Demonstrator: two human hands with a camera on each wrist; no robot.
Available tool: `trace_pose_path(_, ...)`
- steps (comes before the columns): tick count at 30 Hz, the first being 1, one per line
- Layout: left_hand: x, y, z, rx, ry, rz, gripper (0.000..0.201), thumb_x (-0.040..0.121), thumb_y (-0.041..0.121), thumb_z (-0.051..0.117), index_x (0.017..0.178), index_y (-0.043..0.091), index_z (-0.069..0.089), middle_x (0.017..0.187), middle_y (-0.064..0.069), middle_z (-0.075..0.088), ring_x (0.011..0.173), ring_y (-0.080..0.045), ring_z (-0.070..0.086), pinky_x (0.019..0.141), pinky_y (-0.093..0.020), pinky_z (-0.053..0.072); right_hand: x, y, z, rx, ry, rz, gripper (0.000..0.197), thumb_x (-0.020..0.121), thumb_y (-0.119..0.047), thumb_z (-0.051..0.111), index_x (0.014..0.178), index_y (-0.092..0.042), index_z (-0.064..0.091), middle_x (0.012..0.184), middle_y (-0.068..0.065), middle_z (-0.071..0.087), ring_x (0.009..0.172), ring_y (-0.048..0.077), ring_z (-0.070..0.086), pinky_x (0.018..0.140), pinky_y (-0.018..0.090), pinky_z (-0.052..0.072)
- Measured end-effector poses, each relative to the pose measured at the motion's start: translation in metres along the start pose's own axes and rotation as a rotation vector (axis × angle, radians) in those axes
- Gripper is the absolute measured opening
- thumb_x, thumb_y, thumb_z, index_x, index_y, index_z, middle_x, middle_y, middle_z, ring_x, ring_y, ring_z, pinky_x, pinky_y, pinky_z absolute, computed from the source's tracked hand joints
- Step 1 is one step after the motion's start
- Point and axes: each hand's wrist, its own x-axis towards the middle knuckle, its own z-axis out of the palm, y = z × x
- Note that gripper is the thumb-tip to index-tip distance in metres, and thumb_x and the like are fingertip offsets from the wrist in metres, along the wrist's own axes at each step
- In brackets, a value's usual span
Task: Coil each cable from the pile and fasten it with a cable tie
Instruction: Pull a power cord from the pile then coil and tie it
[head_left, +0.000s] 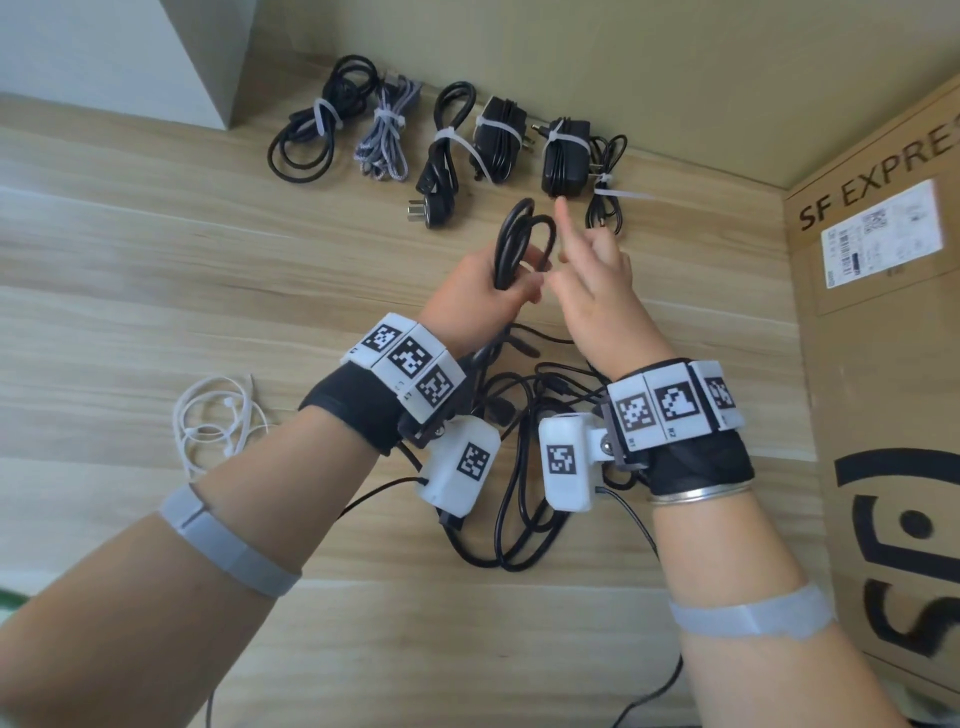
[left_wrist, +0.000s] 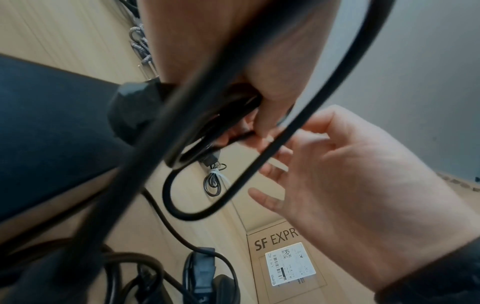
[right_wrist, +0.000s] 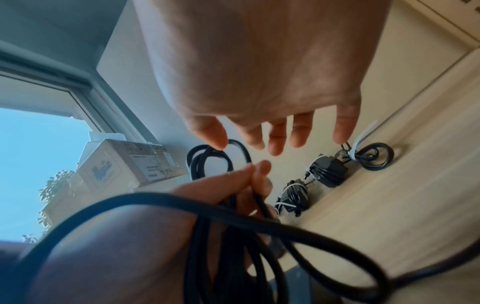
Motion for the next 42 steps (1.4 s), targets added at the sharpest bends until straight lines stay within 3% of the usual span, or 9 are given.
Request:
trace_pose_path(4, 0.008, -0.003, -0.004, 0.070, 0.072, -0.025, 0.016, 0.093, 0.009, 0.045, 0.083, 0.015, 0.055, 0.066, 0.007, 0.050, 0.059, 0.002, 0.047, 0.057, -0.008, 0.036, -0.010, 0.000, -0.003, 0.063, 0.071, -0.193, 0.050, 0.076, -0.002, 0.050, 0.120, -0.026, 0.053, 0.099, -0.007, 0.042, 0.084, 0.009, 0.043, 0.076, 0.015, 0.035)
trace_pose_path(9, 0.008, -0.004, -0.006, 0.023, 0.046, -0.022, 0.033, 0.095, 0.008, 0.041, 0.064, 0.017, 0.046, 0.059, 0.003, 0.050, 0.050, 0.003, 0.051, 0.061, -0.017, 0.044, -0.016, 0.001, 0.000, 0.087, -0.069, -0.329, 0.031, 0.072, -0.003, 0.069, 0.096, -0.021, 0.062, 0.093, -0.008, 0.054, 0.073, 0.012, 0.046, 0.063, 0.007, 0.034)
trace_pose_path(14, 0.009, -0.008, -0.007, 0.056, 0.029, 0.006, 0.027, 0.094, 0.014, 0.047, 0.068, 0.020, 0.047, 0.061, 0.006, 0.049, 0.055, 0.002, 0.048, 0.060, -0.017, 0.040, -0.012, -0.002, 0.005, 0.047, -0.111, -0.333, 0.017, 0.068, -0.013, 0.079, 0.079, -0.019, 0.068, 0.085, -0.007, 0.057, 0.069, 0.008, 0.045, 0.062, 0.010, 0.034)
trace_pose_path(20, -0.001, -0.004, -0.010, 0.067, -0.009, 0.030, 0.037, 0.099, 0.029, 0.036, 0.066, 0.014, 0.044, 0.055, 0.003, 0.044, 0.042, 0.001, 0.044, 0.050, -0.010, 0.036, -0.005, 0.004, 0.000, 0.095, 0.196, -0.201, 0.007, 0.084, -0.017, 0.061, 0.080, -0.015, 0.066, 0.075, 0.005, 0.067, 0.072, 0.020, 0.065, 0.073, 0.042, 0.054)
trace_pose_path(26, -0.012, 0.003, -0.012, -0.042, -0.131, 0.066, 0.079, 0.074, 0.073, 0.043, 0.097, 0.000, 0.062, 0.066, -0.004, 0.057, 0.056, 0.000, 0.051, 0.059, -0.014, 0.042, 0.005, -0.002, -0.004, 0.100, 0.247, -0.037, 0.013, 0.084, -0.018, 0.059, 0.072, -0.014, 0.062, 0.059, 0.002, 0.064, 0.056, 0.009, 0.065, 0.069, 0.035, 0.056)
trace_pose_path(28, -0.014, 0.003, -0.014, -0.007, -0.179, 0.069, 0.044, 0.075, 0.055, 0.063, 0.094, 0.016, 0.060, 0.077, 0.001, 0.061, 0.069, 0.001, 0.055, 0.069, -0.013, 0.045, 0.006, -0.008, -0.006, 0.098, 0.264, -0.039, 0.012, 0.086, -0.013, 0.059, 0.075, -0.010, 0.063, 0.058, -0.002, 0.063, 0.052, 0.000, 0.062, 0.061, 0.019, 0.053)
trace_pose_path(31, -0.017, 0.002, -0.017, -0.008, -0.183, -0.003, 0.024, 0.080, 0.019, 0.070, 0.097, 0.018, 0.052, 0.083, 0.006, 0.063, 0.078, -0.004, 0.060, 0.077, -0.018, 0.049, 0.008, -0.018, -0.005, 0.162, 0.245, -0.042, 0.011, 0.087, -0.013, 0.060, 0.084, -0.005, 0.067, 0.065, 0.004, 0.067, 0.051, 0.008, 0.065, 0.054, 0.024, 0.055)
trace_pose_path(36, -0.029, -0.001, -0.037, -0.072, -0.129, -0.039, 0.015, 0.087, 0.024, 0.061, 0.080, 0.010, 0.061, 0.067, 0.004, 0.066, 0.077, -0.026, 0.063, 0.083, -0.043, 0.052, 0.011, -0.035, 0.013, 0.196, 0.219, -0.104, 0.013, 0.085, -0.017, 0.063, 0.082, -0.006, 0.068, 0.066, 0.007, 0.067, 0.055, 0.009, 0.061, 0.063, 0.032, 0.052)
trace_pose_path(42, -0.044, 0.000, -0.064, -0.063, -0.004, -0.023, 0.028, 0.090, 0.030, 0.053, 0.064, 0.020, 0.053, 0.046, 0.007, 0.052, 0.056, -0.018, 0.056, 0.068, -0.034, 0.047, 0.015, -0.057, 0.041, 0.237, 0.126, -0.165, 0.024, 0.091, -0.027, 0.054, 0.088, -0.007, 0.068, 0.075, 0.009, 0.066, 0.069, 0.016, 0.058, 0.070, 0.035, 0.048)
